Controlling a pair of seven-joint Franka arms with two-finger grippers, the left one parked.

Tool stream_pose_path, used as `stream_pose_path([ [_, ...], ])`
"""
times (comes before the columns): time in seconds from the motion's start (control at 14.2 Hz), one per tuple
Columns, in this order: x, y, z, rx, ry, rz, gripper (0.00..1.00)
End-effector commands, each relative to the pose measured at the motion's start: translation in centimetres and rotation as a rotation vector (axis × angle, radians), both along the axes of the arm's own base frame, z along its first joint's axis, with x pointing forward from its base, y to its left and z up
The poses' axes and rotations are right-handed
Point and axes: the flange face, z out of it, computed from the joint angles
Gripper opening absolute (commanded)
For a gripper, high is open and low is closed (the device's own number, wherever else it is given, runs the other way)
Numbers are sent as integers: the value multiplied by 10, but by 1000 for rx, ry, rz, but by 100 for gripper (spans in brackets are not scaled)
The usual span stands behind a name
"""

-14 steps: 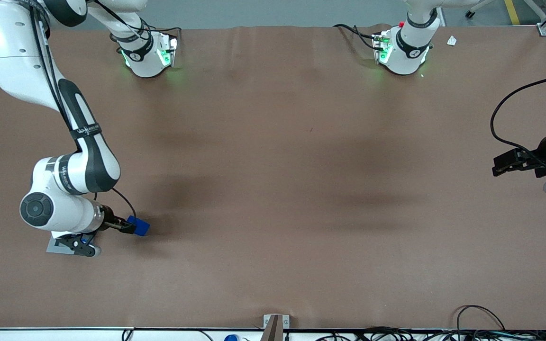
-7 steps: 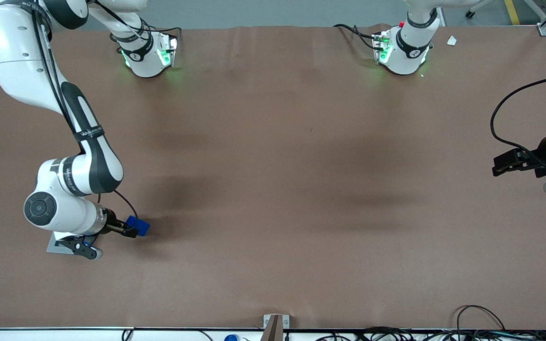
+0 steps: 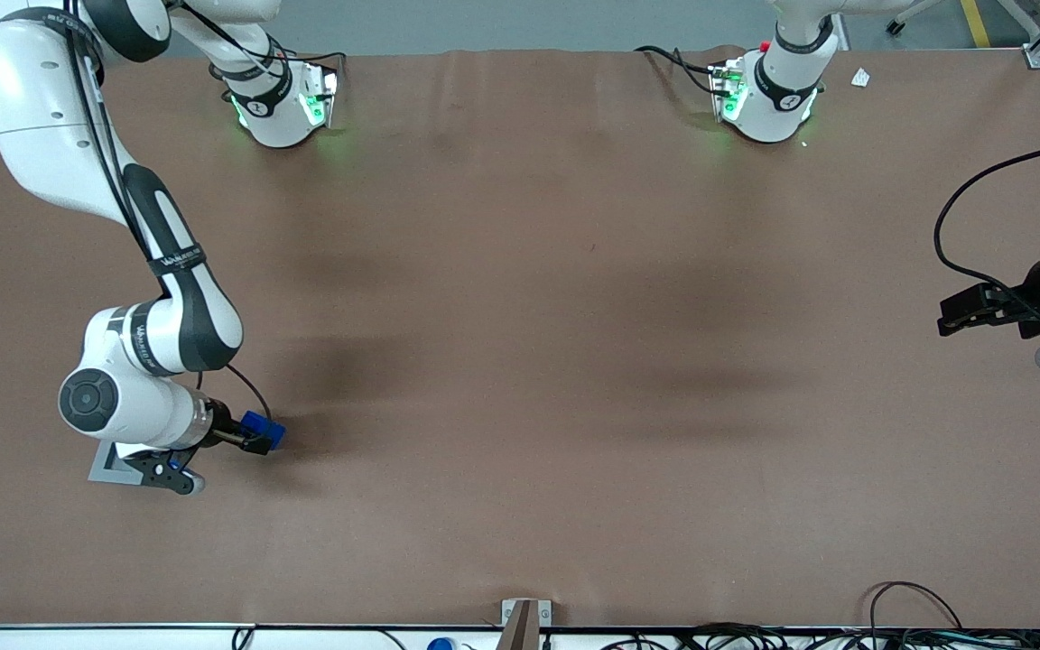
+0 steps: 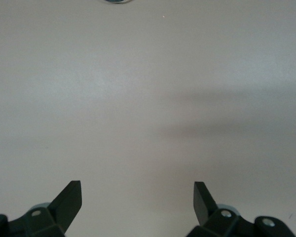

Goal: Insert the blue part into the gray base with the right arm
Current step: 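Close the right gripper on the blue cube and lift it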

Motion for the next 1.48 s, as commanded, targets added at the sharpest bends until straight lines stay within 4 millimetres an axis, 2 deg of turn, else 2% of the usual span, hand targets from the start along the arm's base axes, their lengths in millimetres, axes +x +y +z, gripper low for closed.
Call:
stream_pose_path([
  [0.0,-5,5,-8,22,2,-21,94],
  [0.28,-9,6,-14,25,16,-22,86],
  [0.56,-11,8,-15,24,24,-19,61],
  [0.92,-11,9,-12,26,23,-12,5],
  [1.06,-8,7,-6,25,11,-13,1],
  [1.2,0,1,26,23,-8,14,1],
  [1.34,4,-9,56,20,50,137,0],
  [1.41,5,-22,65,27,73,196,0],
])
